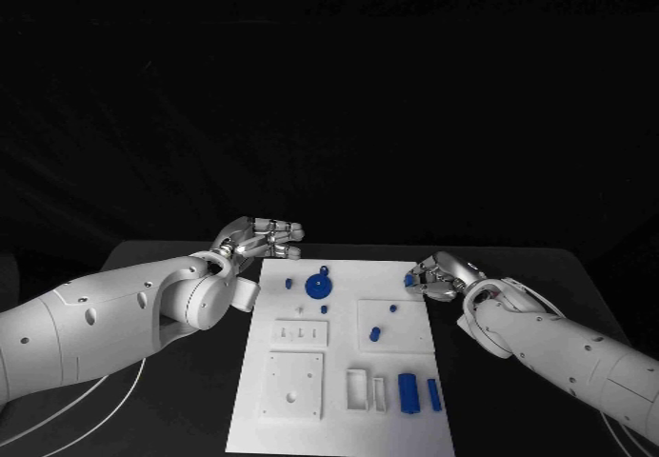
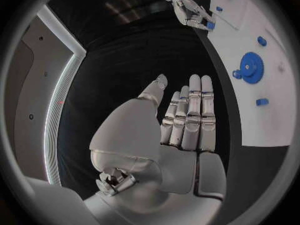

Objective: Assemble the parts on the task board

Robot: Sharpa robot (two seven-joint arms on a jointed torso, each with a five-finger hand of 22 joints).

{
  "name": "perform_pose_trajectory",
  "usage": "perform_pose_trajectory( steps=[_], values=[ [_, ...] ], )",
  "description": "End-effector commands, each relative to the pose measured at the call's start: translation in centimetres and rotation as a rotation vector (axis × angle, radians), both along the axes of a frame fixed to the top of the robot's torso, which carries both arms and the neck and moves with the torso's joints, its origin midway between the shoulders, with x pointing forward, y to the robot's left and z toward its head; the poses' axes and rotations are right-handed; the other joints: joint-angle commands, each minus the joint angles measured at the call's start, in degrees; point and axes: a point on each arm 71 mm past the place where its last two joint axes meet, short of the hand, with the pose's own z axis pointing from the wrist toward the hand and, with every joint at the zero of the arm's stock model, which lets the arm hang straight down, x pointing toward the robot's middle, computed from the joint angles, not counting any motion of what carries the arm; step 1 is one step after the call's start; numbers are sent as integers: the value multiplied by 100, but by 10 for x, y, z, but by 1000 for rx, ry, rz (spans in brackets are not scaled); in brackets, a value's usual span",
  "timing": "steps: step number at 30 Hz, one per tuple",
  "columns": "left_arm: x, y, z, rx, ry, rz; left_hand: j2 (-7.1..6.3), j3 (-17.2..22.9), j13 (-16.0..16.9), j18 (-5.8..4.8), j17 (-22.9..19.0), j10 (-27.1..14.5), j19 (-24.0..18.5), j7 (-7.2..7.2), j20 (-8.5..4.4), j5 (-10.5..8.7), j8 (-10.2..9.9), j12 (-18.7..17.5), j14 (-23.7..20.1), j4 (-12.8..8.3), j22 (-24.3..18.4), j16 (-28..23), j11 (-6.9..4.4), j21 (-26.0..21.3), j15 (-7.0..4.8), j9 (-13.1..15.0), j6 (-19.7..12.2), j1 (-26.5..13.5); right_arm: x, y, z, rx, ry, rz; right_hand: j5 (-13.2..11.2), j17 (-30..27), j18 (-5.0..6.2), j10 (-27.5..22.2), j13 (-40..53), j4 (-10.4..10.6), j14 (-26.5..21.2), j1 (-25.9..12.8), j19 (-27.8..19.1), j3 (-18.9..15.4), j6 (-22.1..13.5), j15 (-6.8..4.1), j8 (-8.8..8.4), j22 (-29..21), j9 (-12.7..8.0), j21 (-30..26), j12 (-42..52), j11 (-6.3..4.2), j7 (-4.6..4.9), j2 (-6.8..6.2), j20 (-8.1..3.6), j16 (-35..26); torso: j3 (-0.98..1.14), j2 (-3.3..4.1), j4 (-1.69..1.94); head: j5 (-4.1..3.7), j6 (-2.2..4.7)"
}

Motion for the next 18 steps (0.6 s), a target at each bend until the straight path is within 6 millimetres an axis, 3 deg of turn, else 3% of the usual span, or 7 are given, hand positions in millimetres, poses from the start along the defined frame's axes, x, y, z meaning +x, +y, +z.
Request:
perform_pose_trajectory(
  steps=[1, 9, 18],
  values=[
    [0, -3, 1, -4, -4, -20, 26, -30, 9, -23, -5, -42, -25, 39, -3, -27, 11, -2, -3, 3, 9, -24, -6, 6, 11, 1, -7, 17, -1, 2, -4, -15, 9, -4, -31, 5, -65, 16, 89, -39, 5, 23, 329, 9, 157, -35, 35, 330, 128, -19, 23, -35, -16, 143, -56, -13, 3, 3, -2, -4, -7],
    [0, -2, 1, -4, -4, -19, 41, -48, 9, -22, -5, -44, -27, 40, -4, -30, 11, -1, -4, -5, 8, -21, -5, 14, 11, 0, -9, 33, -1, 2, -2, -11, -5, -17, 34, 25, -90, 40, 101, -149, 11, -40, 330, -117, 208, -50, 28, 343, 252, -15, 17, -45, -39, 179, -78, -14, 0, 1, 4, -8, -17],
    [0, -3, 1, -3, -4, -20, 42, -48, 9, -21, -5, -47, -28, 39, -6, -27, 11, -2, -2, -11, 9, -20, -6, 18, 9, 1, -7, 38, -1, 4, 0, -3, -22, -34, 336, 42, -98, 63, 120, -41, 15, -55, 336, -437, 227, -64, 26, 341, 262, 0, 29, -62, -75, 122, -93, -11, 6, -3, -7, -6, -11]
  ],
)
